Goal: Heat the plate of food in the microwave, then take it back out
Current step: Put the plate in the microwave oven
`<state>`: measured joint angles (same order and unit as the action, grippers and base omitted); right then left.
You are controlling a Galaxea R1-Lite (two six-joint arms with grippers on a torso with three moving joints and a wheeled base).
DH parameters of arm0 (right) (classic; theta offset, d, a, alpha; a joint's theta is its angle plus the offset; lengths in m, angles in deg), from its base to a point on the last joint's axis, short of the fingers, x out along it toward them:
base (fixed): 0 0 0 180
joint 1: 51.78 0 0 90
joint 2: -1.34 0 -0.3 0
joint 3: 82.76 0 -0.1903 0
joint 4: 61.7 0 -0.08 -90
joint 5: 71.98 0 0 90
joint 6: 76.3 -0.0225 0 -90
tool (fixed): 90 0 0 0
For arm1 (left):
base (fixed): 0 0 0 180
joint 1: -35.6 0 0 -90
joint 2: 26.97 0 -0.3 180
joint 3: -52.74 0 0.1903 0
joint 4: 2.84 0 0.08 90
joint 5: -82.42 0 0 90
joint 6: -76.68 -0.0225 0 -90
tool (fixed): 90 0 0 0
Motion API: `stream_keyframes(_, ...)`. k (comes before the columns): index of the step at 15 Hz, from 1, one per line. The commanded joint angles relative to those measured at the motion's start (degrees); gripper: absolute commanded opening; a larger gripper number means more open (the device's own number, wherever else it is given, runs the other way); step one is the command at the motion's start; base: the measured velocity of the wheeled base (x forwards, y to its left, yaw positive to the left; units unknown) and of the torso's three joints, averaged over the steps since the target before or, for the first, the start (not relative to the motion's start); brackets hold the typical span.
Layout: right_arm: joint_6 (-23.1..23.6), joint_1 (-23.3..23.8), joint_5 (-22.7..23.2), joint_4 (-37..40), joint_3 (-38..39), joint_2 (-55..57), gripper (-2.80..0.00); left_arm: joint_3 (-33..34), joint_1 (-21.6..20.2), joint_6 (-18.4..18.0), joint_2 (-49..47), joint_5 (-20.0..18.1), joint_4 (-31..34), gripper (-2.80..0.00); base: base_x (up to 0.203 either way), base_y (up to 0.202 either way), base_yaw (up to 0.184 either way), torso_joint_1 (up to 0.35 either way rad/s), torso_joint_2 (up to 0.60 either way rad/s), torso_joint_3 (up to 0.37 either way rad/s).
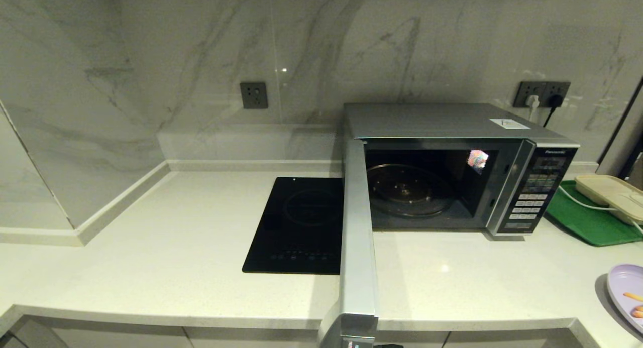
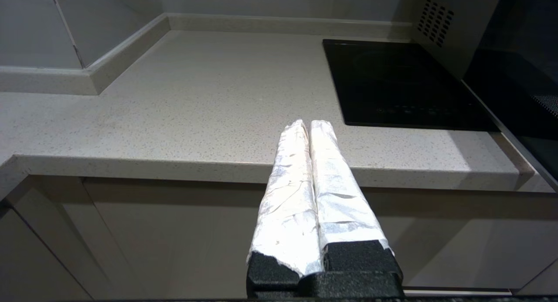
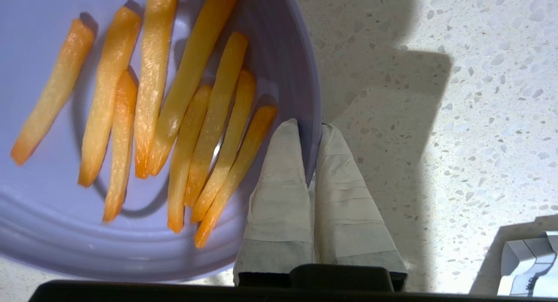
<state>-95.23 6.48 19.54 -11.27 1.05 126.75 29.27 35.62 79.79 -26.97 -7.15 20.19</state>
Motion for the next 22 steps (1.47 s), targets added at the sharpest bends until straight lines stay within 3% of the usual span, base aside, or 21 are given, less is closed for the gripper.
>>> stream_keyframes(1, -0.1, 0.0, 0.0, 0.3, 0.1, 0.3, -2.80, 0.0, 0.0, 0.1, 0.0, 0.0, 0.0, -2.80, 0.000, 0.000, 0.000, 0.000, 0.00, 0.000)
stream_keyframes(4, -0.1, 0.0, 0.3, 0.3, 0.1, -0.4, -2.80, 0.0, 0.0, 0.1, 0.0, 0.0, 0.0, -2.80, 0.000, 0.000, 0.000, 0.000, 0.00, 0.000)
stream_keyframes(6, 0.0, 0.0, 3.1, 0.4, 0.2, -2.2, -2.80, 0.0, 0.0, 0.1, 0.0, 0.0, 0.0, -2.80, 0.000, 0.000, 0.000, 0.000, 0.00, 0.000)
stream_keyframes(16, 11.3, -0.5, 9.8, 0.9, 9.8, -13.7, -2.80, 0.0, 0.0, 0.1, 0.0, 0.0, 0.0, -2.80, 0.000, 0.000, 0.000, 0.000, 0.00, 0.000)
stream_keyframes(20, 13.2, -1.7, 13.3, 1.7, 12.9, -14.7, -2.80, 0.0, 0.0, 0.0, 0.0, 0.0, 0.0, -2.80, 0.000, 0.000, 0.000, 0.000, 0.00, 0.000)
stream_keyframes(22, 13.2, -2.2, 17.9, 3.3, 13.2, -15.3, -2.80, 0.0, 0.0, 0.0, 0.0, 0.0, 0.0, -2.80, 0.000, 0.000, 0.000, 0.000, 0.00, 0.000)
